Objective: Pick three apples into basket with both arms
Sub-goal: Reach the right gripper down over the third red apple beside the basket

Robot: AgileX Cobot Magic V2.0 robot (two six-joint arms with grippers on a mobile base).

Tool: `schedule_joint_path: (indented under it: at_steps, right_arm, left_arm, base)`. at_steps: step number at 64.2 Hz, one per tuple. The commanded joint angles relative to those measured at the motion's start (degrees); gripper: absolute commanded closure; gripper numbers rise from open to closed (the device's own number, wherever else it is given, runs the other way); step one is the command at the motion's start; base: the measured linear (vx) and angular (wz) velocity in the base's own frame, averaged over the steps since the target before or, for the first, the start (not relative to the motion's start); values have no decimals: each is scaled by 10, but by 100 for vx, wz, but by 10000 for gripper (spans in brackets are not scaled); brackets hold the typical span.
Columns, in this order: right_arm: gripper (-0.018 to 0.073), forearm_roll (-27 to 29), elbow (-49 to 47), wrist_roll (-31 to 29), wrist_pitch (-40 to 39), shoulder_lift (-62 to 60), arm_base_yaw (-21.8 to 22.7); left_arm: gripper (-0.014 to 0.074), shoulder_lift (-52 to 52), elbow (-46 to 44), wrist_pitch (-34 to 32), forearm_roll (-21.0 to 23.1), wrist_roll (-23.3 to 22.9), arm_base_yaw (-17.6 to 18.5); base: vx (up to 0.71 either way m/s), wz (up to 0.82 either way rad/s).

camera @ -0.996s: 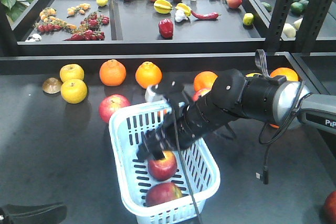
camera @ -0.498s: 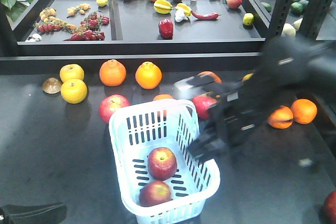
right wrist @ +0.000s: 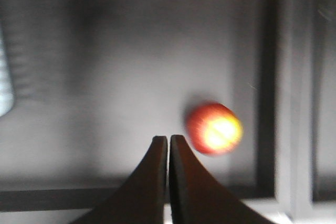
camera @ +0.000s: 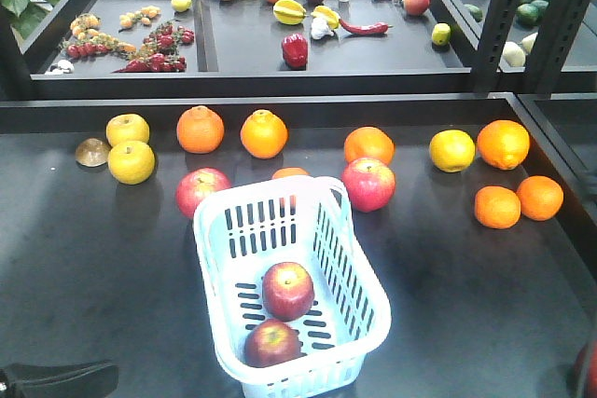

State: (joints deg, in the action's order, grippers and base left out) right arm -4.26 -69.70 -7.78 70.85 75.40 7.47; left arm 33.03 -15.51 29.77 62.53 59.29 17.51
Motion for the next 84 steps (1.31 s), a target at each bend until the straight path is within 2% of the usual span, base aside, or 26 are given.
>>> schedule_joint_path:
  at_steps: [1, 8, 15, 20, 28, 33, 38, 45, 53, 84]
  right_arm:
    - [561, -4, 27, -24, -15, -14, 68]
    - [526, 33, 82, -41, -84, -14, 120]
    - [415, 90, 102, -78, -82, -6, 139]
    - [263, 110, 101, -103, -80, 17, 140]
    - [21, 104, 101, -94, -67, 53, 140]
    - [-99, 91, 101, -87, -70, 80, 140]
    - [-165, 74, 101, -74, -77, 105, 140]
    - [-166, 37, 101, -47, -86, 136, 140]
    - [-148, 8, 101, -44, -89, 165, 140]
    - [-103, -17, 100, -37, -128, 242, 140]
  left_arm:
    - [602, 2, -14, -12, 26, -3, 2]
    - [602, 2, -14, -8, 26, -3, 2]
    - [602, 2, -14, -8, 27, -3, 2]
    - [602, 2, -14, -8, 27, -3, 2]
    - [602, 2, -14, -8, 27, -3, 2]
    - [602, 2, -14, -7, 27, -3, 2]
    - [602, 2, -14, -6, 27, -3, 2]
    - [602, 2, -14, -6, 27, -3, 2]
    - [602, 2, -14, -6, 27, -3, 2]
    - [602, 2, -14, -6, 27, -3, 2]
  base:
    - [0, 0]
    - [0, 0]
    - [0, 0]
    - [0, 0]
    - [0, 0]
    - [0, 0]
    - [0, 0]
    - [0, 0]
    - [0, 0]
    - [0, 0]
